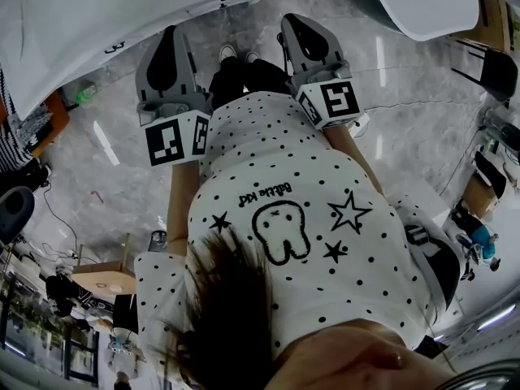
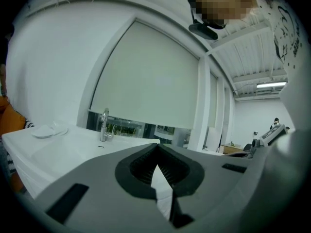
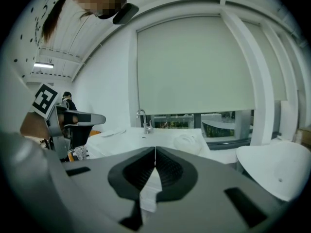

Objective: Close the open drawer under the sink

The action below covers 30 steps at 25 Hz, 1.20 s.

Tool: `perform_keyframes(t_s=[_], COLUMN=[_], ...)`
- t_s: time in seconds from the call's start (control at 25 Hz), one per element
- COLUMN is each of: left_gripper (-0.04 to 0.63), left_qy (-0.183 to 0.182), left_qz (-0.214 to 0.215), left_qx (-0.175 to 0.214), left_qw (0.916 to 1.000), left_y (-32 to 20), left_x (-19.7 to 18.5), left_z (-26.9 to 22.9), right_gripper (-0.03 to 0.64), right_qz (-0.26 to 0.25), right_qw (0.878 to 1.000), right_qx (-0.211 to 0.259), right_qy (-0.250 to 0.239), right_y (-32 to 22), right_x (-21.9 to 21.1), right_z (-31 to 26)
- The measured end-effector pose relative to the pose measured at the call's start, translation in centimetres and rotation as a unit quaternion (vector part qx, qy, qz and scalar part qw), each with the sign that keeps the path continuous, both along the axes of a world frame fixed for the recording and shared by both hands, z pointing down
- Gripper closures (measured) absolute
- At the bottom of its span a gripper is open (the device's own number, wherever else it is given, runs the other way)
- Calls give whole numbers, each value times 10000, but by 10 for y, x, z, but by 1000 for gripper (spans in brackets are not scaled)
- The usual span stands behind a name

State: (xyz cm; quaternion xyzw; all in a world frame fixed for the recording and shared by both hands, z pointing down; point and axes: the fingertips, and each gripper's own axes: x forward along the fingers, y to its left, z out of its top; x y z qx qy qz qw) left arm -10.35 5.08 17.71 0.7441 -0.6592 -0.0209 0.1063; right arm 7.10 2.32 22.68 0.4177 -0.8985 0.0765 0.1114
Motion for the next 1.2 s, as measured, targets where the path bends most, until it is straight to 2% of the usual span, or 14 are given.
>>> perform_keyframes(t_s=[0.72,0.96,1.2], left_gripper=[591,591,591], left_qy=[78,141,116], left_qz=[-212,-366,-383], left_qx=[25,-26,1], left_qw=[9997,9992,9992], left_y=[9,-15,12], left_x=[-6,-28,-12], left_z=[3,2,2], right_gripper=[601,601,601], right_qz=[-254,-354,-382], right_qw=[9996,9993,9992], right_qx=[49,-4,34], right_qy=[68,121,71], right_y=[4,-26,-1], right_x=[-7,-29,-14], right_z=[0,-1,-1])
